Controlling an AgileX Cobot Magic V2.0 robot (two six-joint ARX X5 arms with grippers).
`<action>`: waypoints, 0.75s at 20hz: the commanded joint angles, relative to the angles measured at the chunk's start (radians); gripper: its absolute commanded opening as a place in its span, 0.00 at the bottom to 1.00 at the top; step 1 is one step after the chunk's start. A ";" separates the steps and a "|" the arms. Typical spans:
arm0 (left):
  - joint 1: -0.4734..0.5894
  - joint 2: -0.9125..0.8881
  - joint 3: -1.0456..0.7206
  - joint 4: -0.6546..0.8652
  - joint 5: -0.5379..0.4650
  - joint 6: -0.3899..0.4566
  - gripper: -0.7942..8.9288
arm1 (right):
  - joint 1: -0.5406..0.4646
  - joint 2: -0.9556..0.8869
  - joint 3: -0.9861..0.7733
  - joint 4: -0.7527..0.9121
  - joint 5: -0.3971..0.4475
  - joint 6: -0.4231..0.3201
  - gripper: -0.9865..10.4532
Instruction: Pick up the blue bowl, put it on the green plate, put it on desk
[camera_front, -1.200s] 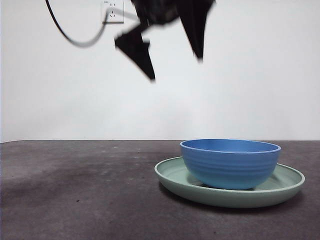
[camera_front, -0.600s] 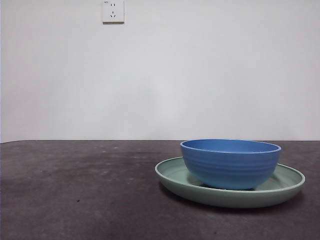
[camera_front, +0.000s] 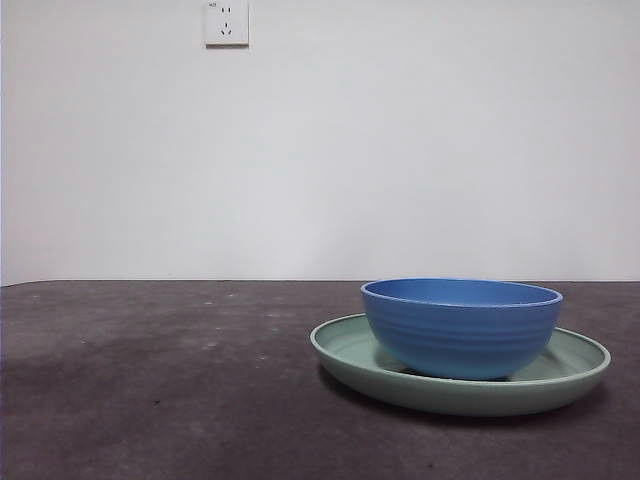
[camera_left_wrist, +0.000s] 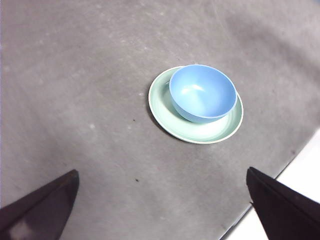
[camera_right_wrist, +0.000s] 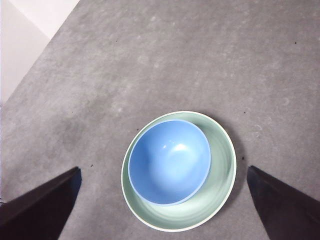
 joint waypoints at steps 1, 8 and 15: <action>-0.004 -0.038 -0.070 0.034 0.003 -0.095 0.66 | 0.000 0.008 0.021 -0.003 -0.001 -0.012 0.65; -0.004 -0.066 -0.076 0.080 0.003 -0.087 0.66 | 0.000 0.017 0.020 -0.079 0.000 -0.020 0.65; -0.004 -0.066 -0.076 0.100 0.003 -0.088 0.66 | 0.053 0.153 0.020 -0.220 0.136 -0.083 0.65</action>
